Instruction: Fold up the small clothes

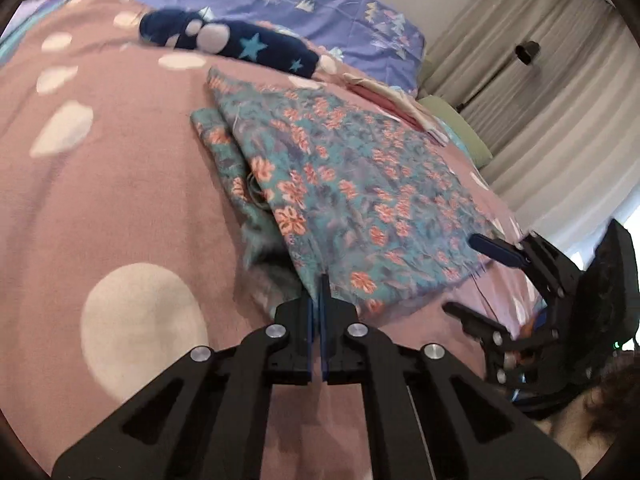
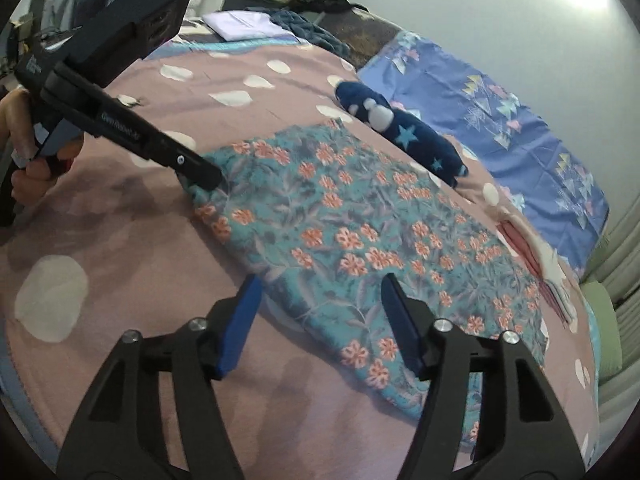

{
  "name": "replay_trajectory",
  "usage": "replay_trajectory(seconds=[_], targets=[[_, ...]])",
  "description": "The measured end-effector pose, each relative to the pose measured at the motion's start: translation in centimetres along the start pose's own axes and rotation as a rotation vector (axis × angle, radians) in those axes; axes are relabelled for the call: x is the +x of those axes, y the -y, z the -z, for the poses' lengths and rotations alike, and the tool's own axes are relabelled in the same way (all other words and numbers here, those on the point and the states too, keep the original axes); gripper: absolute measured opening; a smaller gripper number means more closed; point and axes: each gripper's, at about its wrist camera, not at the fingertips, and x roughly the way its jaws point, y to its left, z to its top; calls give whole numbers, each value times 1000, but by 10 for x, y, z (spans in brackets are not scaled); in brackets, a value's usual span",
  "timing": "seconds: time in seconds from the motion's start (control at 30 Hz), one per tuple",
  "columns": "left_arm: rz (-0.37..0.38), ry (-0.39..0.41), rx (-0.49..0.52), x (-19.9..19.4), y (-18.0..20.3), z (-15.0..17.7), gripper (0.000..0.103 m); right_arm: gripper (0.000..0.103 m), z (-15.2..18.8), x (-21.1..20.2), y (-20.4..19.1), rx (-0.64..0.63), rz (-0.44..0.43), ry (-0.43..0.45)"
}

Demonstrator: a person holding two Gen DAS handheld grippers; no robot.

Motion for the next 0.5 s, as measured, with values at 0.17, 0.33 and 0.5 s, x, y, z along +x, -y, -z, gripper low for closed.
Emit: replay_trajectory(seconds=[0.17,0.33,0.5], targets=[[-86,-56,-25,4,-22,17,2,57,0,4,-16,-50,-60,8],[-67,-30,-29,2,-24,22,2,57,-4,18,-35,-75,-106,-16],[-9,-25,-68,-1,-30,19,10,52,-14,28,-54,-153,-72,-11]])
